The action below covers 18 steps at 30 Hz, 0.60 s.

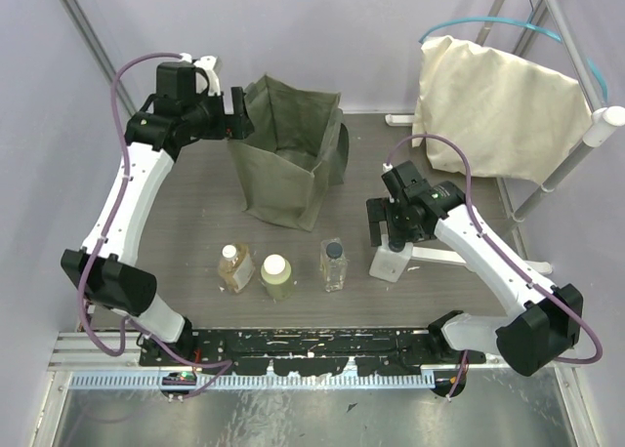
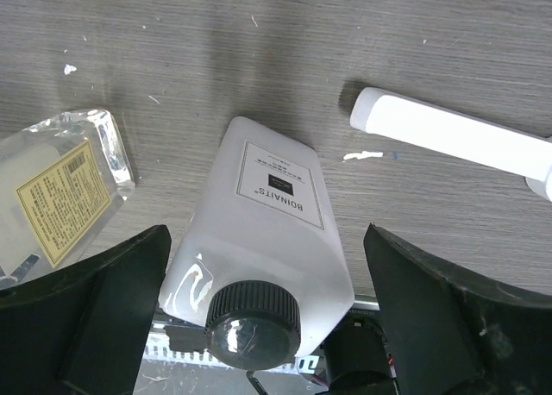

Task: Place the personal care products into the canvas bag

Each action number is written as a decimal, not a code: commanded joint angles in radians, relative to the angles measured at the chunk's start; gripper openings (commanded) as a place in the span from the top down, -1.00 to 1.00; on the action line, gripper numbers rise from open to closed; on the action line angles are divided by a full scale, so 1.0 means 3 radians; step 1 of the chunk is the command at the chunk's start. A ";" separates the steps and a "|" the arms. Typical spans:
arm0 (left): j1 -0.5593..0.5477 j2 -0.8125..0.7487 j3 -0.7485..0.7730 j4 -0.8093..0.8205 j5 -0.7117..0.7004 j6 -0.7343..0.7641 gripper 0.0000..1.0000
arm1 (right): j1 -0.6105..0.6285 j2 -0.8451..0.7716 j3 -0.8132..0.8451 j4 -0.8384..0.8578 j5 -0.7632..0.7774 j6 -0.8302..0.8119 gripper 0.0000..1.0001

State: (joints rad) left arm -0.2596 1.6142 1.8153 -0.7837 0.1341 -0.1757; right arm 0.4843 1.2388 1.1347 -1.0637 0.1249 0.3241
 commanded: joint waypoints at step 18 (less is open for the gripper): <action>0.0019 0.0195 -0.0340 0.0308 -0.0111 -0.0089 -0.96 | 0.0002 0.0166 0.0518 -0.0912 -0.0186 0.0144 -1.00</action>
State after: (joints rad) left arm -0.2577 1.6547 1.7226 -0.7383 0.1093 -0.2115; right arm 0.4843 1.2961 1.2266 -1.2293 0.0769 0.3191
